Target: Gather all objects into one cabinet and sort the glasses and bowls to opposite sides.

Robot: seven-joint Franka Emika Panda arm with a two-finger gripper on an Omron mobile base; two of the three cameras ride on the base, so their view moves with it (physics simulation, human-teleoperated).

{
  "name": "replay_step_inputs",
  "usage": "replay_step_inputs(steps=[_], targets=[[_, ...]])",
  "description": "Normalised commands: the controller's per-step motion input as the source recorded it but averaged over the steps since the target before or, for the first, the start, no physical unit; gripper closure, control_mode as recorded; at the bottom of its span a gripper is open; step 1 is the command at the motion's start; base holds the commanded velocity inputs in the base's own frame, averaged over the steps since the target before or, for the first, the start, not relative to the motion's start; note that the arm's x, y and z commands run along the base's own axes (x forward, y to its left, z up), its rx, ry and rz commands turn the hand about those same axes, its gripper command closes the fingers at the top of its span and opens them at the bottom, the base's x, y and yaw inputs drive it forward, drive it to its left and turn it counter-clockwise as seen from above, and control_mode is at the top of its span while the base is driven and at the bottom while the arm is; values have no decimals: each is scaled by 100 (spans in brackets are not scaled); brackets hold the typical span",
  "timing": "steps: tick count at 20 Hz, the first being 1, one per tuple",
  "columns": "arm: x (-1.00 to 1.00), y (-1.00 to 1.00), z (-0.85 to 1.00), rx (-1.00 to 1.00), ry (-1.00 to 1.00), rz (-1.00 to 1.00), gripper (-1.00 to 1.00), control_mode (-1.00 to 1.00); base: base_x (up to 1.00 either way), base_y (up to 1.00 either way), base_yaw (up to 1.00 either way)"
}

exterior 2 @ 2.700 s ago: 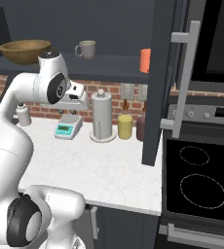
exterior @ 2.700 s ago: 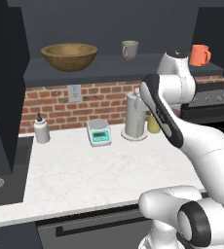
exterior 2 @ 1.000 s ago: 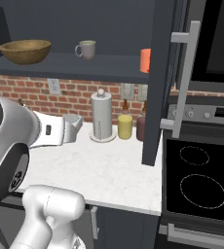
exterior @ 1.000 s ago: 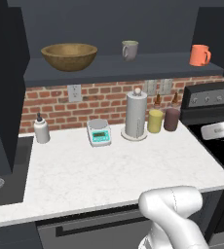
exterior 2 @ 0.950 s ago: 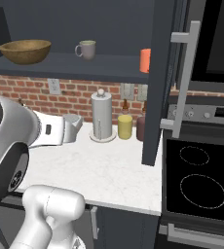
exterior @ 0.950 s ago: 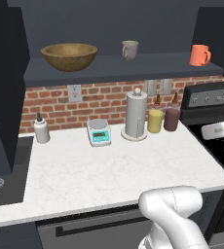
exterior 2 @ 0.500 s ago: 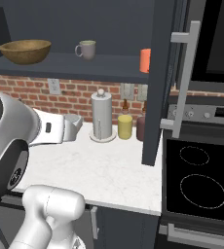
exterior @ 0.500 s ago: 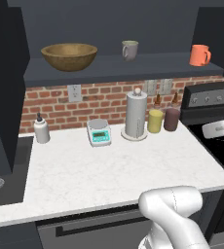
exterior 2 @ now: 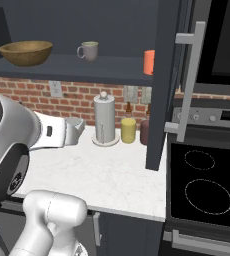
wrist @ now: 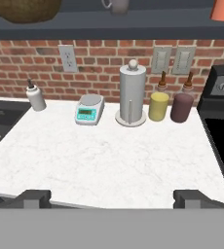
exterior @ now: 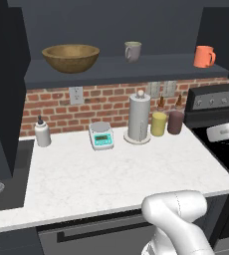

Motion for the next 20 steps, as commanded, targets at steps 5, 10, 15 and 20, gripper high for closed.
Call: replay_step_inputs(steps=[5, 10, 15, 20], targets=[[0, 1, 0, -1, 0, 0, -100, -100, 0, 0, 0], [0, 0, 0, 0, 0, 0, -100, -100, 0, 0, 0], [0, 0, 0, 0, 0, 0, -100, -100, 0, 0, 0], [0, 0, 0, 0, 0, 0, -100, 100, -63, 0, 0]])
